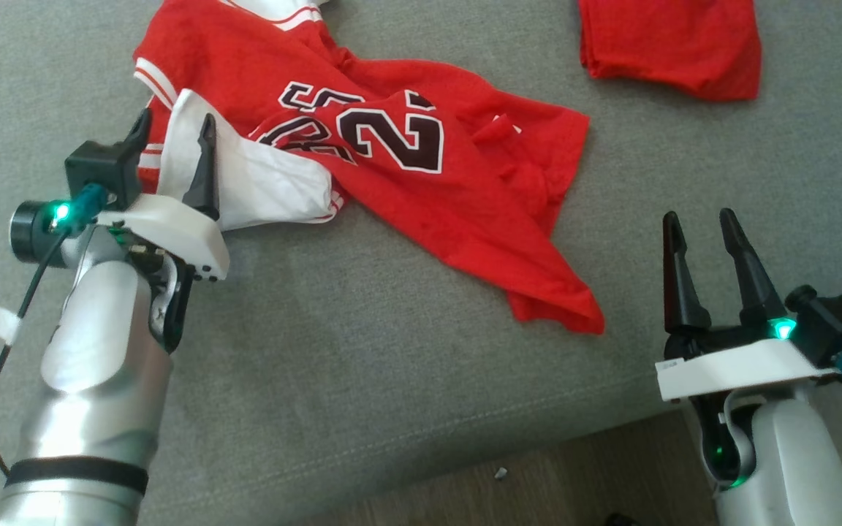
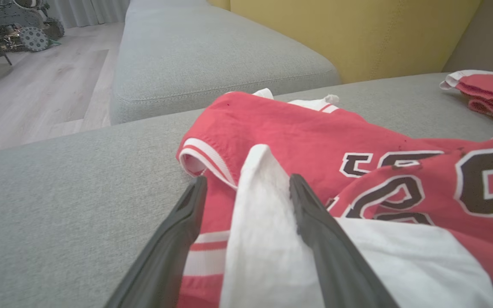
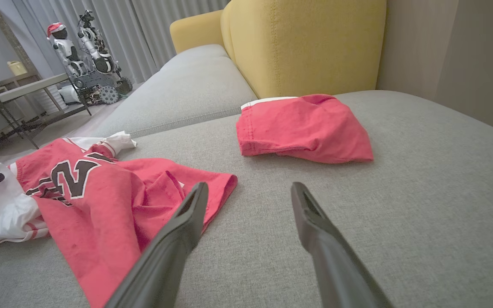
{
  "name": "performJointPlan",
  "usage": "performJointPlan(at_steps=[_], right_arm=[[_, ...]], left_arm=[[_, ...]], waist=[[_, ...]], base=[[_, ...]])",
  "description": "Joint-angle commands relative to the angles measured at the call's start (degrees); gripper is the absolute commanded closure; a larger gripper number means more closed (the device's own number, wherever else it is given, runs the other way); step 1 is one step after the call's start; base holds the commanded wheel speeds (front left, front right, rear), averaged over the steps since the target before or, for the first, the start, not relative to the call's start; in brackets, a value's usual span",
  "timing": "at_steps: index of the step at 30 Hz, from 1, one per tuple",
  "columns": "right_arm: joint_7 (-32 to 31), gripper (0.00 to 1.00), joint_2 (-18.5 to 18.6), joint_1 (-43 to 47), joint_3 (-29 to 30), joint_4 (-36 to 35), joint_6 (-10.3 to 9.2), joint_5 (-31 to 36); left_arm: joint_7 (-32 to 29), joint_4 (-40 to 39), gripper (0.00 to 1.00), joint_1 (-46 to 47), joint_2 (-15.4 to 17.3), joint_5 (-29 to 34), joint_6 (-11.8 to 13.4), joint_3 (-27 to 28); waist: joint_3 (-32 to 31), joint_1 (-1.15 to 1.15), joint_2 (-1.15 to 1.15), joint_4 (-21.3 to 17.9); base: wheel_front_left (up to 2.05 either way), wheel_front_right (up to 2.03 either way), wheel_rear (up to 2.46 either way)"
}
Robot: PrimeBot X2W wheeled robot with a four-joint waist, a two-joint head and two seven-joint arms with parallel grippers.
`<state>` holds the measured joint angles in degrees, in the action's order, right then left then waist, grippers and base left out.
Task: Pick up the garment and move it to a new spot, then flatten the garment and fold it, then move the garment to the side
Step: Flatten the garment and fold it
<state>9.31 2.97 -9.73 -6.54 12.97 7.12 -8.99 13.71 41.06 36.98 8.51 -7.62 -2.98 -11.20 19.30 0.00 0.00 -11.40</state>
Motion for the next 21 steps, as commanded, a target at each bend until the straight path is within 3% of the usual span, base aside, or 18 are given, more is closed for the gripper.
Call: performJointPlan(at_steps=[1,9,10,11,12,21], right_arm=[[0.84,0.00,-0.09,-1.32,-1.43,-1.35,0.36,-0.43],[1.69,0.00,-0.09,-1.97,-1.61,0.13,0.36,-0.70],[1.76,0.00,-0.09,-2.04,-1.63,0.28,0.36,-0.73],[1.81,0.00,-0.09,-2.10,-1.64,0.42,0.36,-0.75],[1.86,0.00,-0.09,-2.16,-1.66,0.55,0.36,-0.77],[1.50,0.00,-0.09,-1.80,-1.25,1.50,0.36,-0.21]], left_arm=[[0.49,-0.74,0.00,2.41,2.30,0.58,-0.33,1.06],[0.95,2.64,0.00,5.43,2.97,1.01,-1.12,-0.30],[0.99,2.99,0.36,5.68,2.95,1.00,-1.20,-0.44],[1.02,3.37,0.80,5.90,2.92,0.96,-1.33,-0.61],[1.06,3.71,1.00,6.10,2.88,0.90,-1.46,-0.76],[1.26,-0.60,1.00,4.97,2.27,-0.43,-2.08,-0.53]], waist=[[0.06,0.00,0.00,-0.14],[0.42,0.00,0.00,-0.23],[0.44,0.00,0.00,-0.20],[0.44,0.00,0.00,-0.17],[0.44,0.00,0.00,-0.13],[-0.28,0.00,0.00,1.24]], base=[[0.00,0.00,0.00],[0.00,0.00,0.00],[0.00,0.00,0.00],[0.00,0.00,0.00],[0.00,0.00,0.00],[0.00,0.00,0.00]])
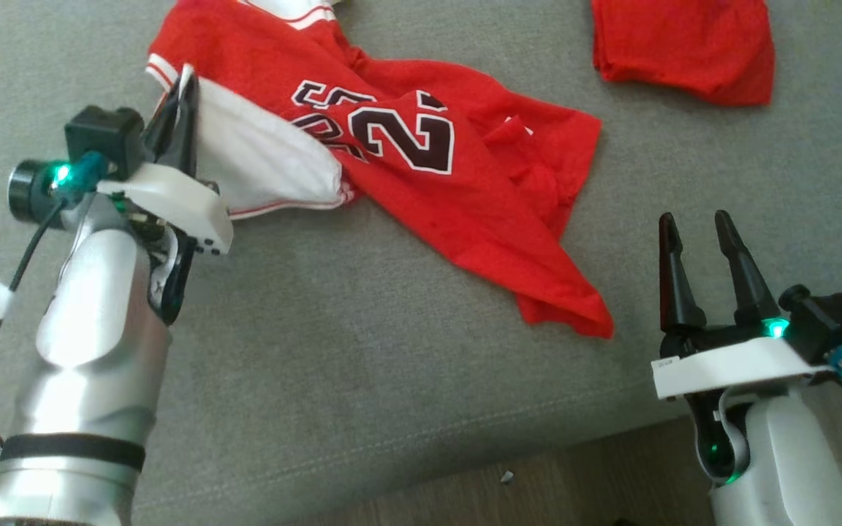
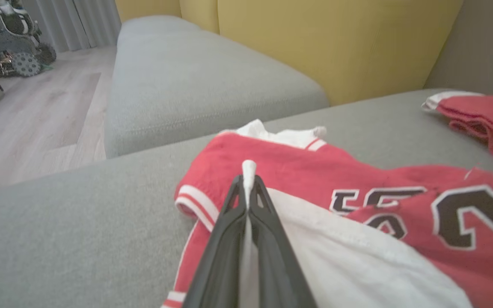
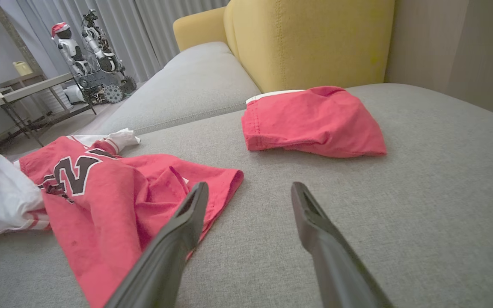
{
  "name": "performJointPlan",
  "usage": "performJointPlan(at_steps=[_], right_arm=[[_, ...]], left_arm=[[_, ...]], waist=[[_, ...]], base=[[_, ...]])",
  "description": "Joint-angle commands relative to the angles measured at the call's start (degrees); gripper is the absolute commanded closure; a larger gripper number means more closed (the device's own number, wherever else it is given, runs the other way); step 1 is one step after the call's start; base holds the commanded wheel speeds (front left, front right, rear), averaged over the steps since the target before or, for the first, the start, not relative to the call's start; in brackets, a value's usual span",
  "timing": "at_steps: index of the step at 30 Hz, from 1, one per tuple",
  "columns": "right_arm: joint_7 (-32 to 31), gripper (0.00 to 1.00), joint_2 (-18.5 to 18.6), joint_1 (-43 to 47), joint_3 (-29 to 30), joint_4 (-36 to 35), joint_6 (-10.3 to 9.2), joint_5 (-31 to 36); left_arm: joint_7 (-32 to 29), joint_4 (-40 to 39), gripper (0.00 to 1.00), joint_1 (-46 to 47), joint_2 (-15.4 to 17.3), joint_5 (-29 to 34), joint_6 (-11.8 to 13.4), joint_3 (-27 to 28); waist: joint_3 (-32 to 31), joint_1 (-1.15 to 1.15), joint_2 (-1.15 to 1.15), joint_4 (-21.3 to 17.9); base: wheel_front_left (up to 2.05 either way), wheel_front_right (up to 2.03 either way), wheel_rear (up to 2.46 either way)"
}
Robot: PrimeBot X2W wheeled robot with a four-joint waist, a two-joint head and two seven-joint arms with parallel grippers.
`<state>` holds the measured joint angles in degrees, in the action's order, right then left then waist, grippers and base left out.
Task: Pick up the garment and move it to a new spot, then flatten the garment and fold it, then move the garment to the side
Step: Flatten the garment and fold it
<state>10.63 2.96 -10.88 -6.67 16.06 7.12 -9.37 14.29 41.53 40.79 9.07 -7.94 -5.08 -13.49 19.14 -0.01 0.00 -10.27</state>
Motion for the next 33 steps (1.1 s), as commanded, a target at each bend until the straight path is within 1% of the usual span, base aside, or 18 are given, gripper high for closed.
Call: performJointPlan(at_steps=[1,6,11,13,16,20,24,28,33], right_arm=[[0.06,0.00,-0.08,-0.49,-1.11,-1.50,0.36,0.26],[-1.28,0.00,-0.08,0.98,-1.76,-1.19,0.36,0.69],[-3.59,0.00,0.14,3.24,-3.12,-1.20,0.36,2.05],[-4.63,0.00,1.26,4.25,-4.36,-1.43,0.36,2.71],[-6.45,0.00,3.92,5.93,-6.93,-2.20,0.36,3.18],[-9.36,0.00,7.90,8.21,-10.32,-3.54,0.36,2.60],[-11.63,0.00,11.01,9.69,-12.13,-4.81,0.36,2.85],[-12.89,0.00,12.41,10.13,-13.56,-5.33,0.36,3.09],[-13.84,0.00,13.01,9.48,-15.03,-4.19,0.36,4.56]], left_arm=[[0.69,-2.58,1.00,0.45,1.70,-0.30,0.01,1.98],[0.70,-10.60,1.00,-4.76,2.19,-1.15,-0.11,3.21],[0.70,-18.17,1.00,-11.25,2.78,-2.03,0.43,5.17],[0.70,-20.82,1.00,-13.52,2.69,-2.32,0.56,5.81],[0.70,-23.91,1.00,-16.30,2.22,-2.72,0.76,6.67],[0.71,-26.10,1.00,-18.42,1.05,-2.87,0.80,6.96],[0.71,-26.95,1.00,-19.35,0.00,-2.91,0.77,7.33],[0.71,-27.05,1.00,-19.78,-0.80,-2.83,0.54,7.65],[0.71,-26.92,1.00,-19.99,-1.41,-2.53,0.18,7.90]], waist=[[-0.36,0.01,0.00,0.39],[-1.81,0.01,0.00,1.88],[-3.29,0.01,0.00,3.02],[-3.88,0.01,0.00,3.51],[-4.34,0.01,0.00,4.21],[-4.74,0.01,0.00,5.13],[-5.03,0.01,0.00,5.51],[-5.32,0.01,0.00,5.72],[-5.43,0.01,0.00,6.05]], base=[[0.00,0.00,0.00],[0.00,0.00,0.00],[0.00,0.00,0.00],[0.00,0.00,0.00],[0.00,0.00,0.00],[0.00,0.00,0.00],[0.00,0.00,0.00],[0.00,0.00,0.00],[0.00,0.00,0.00]])
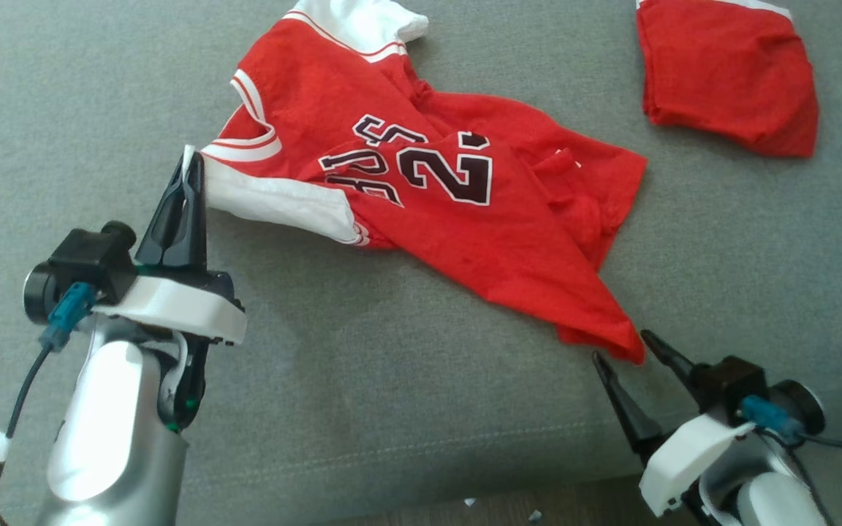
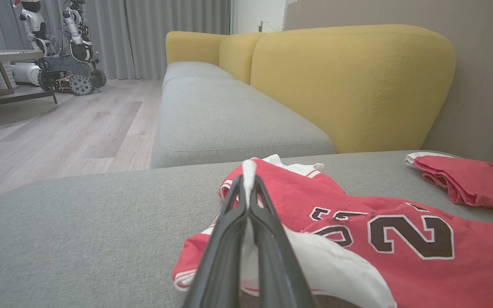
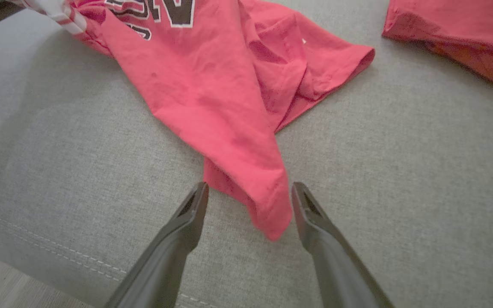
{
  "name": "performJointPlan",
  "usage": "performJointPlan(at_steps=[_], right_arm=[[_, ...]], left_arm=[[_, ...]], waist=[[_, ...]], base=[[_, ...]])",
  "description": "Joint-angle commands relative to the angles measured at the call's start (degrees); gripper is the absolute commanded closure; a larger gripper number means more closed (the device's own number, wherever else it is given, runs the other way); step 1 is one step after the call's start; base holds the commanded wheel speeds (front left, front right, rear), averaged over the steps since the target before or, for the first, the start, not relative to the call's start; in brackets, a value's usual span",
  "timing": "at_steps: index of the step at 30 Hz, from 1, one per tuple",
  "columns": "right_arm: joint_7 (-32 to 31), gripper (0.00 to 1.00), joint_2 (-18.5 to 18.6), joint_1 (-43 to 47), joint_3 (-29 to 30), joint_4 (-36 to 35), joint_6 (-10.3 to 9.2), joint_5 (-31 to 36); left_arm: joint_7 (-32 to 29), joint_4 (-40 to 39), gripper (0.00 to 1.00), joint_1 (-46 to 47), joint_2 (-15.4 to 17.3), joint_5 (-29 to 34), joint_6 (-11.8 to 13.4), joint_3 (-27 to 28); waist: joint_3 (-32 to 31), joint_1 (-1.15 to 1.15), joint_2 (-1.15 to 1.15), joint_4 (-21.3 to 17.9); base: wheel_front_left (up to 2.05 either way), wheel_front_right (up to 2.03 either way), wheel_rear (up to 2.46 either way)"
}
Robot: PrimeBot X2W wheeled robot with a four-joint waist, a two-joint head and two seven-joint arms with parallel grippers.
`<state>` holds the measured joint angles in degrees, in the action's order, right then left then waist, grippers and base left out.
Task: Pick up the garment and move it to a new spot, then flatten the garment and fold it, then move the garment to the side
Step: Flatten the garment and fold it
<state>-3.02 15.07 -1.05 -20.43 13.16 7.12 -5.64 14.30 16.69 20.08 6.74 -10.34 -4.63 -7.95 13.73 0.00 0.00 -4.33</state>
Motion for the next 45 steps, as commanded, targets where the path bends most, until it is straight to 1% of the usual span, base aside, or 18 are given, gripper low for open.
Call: performJointPlan(at_steps=[1,9,16,21,32,33,34,35,42,45], right_arm=[[-0.33,0.00,0.98,-0.65,-1.63,-0.89,0.36,1.18],[-0.88,0.00,0.64,-2.37,-1.96,2.20,0.36,3.13],[-0.12,0.00,-0.61,-3.21,-0.33,4.45,0.36,4.83],[0.61,0.00,-1.26,-3.65,0.12,4.68,0.36,5.24],[1.13,0.00,-1.34,-4.38,0.98,4.08,0.36,6.05],[1.09,0.18,-1.37,-4.49,0.90,4.06,0.36,5.95],[1.09,0.67,-1.40,-4.61,0.81,4.00,0.36,5.81],[1.10,1.00,-1.38,-4.70,0.74,3.94,0.36,5.65],[1.05,1.00,-0.26,-5.78,0.98,3.70,0.36,5.21],[1.13,1.00,0.77,-7.11,1.73,2.43,0.36,5.65]], left_arm=[[0.70,-2.05,1.00,0.71,0.85,-0.05,-0.35,2.40],[0.70,-1.82,1.00,0.71,0.55,0.39,-0.83,2.60],[0.70,-1.77,1.00,0.67,0.29,0.59,-1.23,2.80],[0.70,-1.74,1.00,0.75,0.22,0.72,-1.42,2.88],[0.70,-1.53,1.00,1.08,-0.16,0.84,-1.68,3.23],[0.70,-1.51,1.00,1.14,-0.20,0.85,-1.70,3.25],[0.70,-1.49,1.00,1.20,-0.22,0.86,-1.72,3.28],[0.70,-1.47,1.00,1.25,-0.24,0.87,-1.75,3.33],[0.70,-1.98,1.00,1.43,-0.17,0.88,-1.91,3.94],[0.70,-3.35,1.00,1.66,0.03,0.76,-1.96,4.63]], waist=[[-0.02,0.00,0.00,0.18],[0.00,0.00,0.00,0.83],[0.11,0.00,0.00,1.17],[0.19,0.00,0.00,1.24],[0.08,0.00,0.00,1.47],[0.10,0.00,0.00,1.50],[0.14,0.00,0.00,1.54],[0.17,0.00,0.00,1.58],[-0.03,0.00,0.00,1.71],[-0.31,0.00,0.00,1.65]], base=[[0.00,0.00,0.00],[0.00,0.00,0.00],[0.00,0.00,0.00],[0.00,0.00,0.00],[0.00,0.00,0.00],[0.00,0.00,0.00],[0.00,0.00,0.00],[0.00,0.00,0.00],[0.00,0.00,0.00],[0.00,0.00,0.00]])
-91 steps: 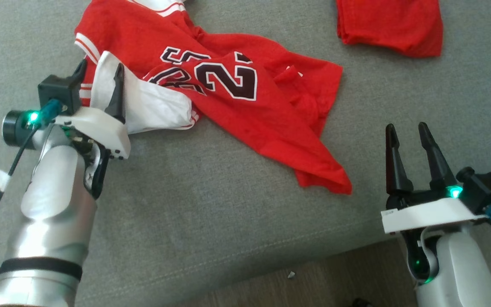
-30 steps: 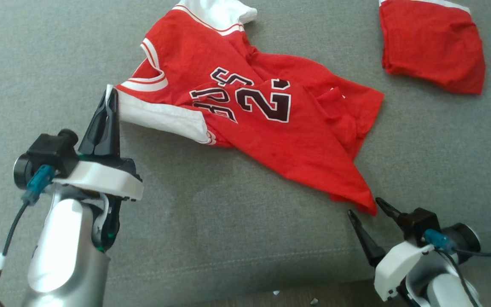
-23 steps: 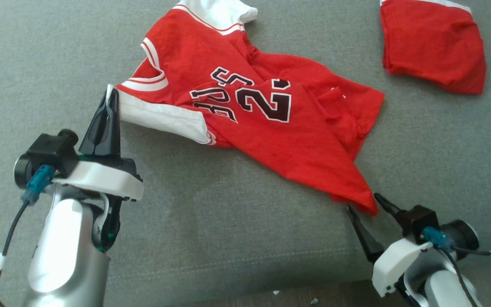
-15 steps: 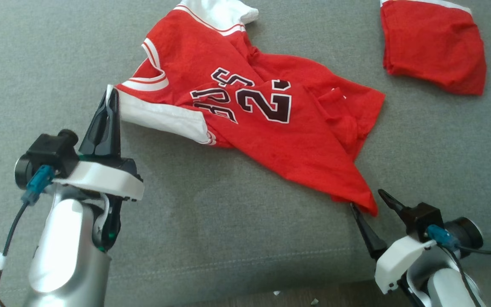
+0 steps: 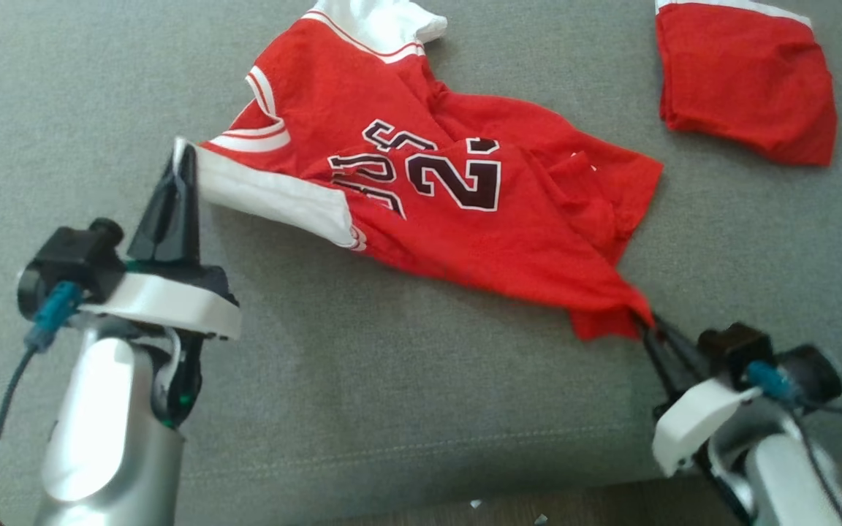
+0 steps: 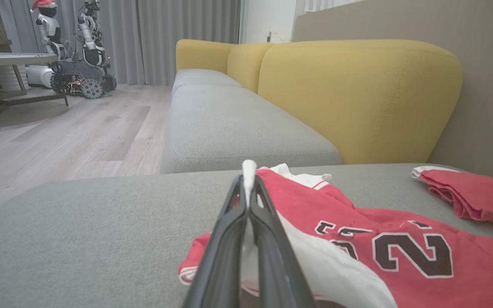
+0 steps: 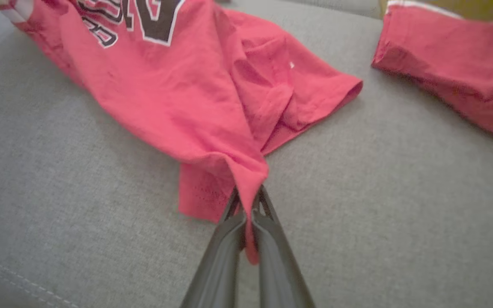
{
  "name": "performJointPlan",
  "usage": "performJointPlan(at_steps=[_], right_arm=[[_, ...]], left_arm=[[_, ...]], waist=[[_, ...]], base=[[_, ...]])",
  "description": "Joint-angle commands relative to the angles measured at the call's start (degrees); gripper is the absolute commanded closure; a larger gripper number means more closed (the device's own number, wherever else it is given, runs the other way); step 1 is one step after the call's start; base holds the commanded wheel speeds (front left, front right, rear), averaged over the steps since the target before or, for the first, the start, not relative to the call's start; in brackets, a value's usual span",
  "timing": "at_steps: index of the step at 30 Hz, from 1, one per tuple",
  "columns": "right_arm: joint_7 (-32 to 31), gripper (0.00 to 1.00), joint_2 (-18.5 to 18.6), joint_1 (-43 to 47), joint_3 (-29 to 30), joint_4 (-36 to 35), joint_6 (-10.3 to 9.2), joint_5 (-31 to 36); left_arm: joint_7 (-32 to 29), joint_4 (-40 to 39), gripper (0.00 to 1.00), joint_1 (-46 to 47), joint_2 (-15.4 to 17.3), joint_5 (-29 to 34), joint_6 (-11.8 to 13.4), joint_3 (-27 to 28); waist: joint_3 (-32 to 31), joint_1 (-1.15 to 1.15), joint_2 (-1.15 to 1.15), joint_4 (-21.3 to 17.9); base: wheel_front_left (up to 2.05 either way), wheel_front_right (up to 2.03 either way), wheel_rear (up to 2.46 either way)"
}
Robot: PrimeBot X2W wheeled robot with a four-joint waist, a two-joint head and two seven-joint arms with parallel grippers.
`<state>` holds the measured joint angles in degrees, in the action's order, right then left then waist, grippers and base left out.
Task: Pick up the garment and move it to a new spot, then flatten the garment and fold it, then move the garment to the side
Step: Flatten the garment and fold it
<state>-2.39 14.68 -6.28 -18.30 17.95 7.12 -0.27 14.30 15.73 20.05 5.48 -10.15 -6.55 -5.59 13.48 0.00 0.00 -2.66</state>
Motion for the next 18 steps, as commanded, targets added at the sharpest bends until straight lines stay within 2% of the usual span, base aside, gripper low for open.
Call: performJointPlan(at_steps=[1,7,8,18], right_arm=[[0.50,1.00,1.67,-2.55,-0.10,-3.07,0.36,0.44],[-1.20,1.00,6.95,-9.35,0.15,-8.83,0.36,0.80],[-1.20,1.00,6.95,-9.35,0.15,-8.83,0.36,0.80],[-5.56,1.00,19.50,-28.72,-6.72,-14.15,0.36,-3.71]], left_arm=[[0.70,-2.97,1.00,1.81,1.39,0.49,-0.06,2.51],[0.70,-6.29,1.00,3.22,2.27,0.02,-0.23,3.49],[0.70,-6.29,1.00,3.22,2.27,0.02,-0.23,3.49],[-2.33,-14.60,1.00,10.89,4.61,-2.55,-0.44,4.53]], waist=[[-0.20,0.00,0.00,-0.03],[-3.02,0.00,0.00,-0.07],[-3.02,0.00,0.00,-0.07],[-9.20,0.00,0.00,0.57]], base=[[0.00,0.00,0.00],[0.00,0.00,0.00],[0.00,0.00,0.00],[0.00,0.00,0.00]])
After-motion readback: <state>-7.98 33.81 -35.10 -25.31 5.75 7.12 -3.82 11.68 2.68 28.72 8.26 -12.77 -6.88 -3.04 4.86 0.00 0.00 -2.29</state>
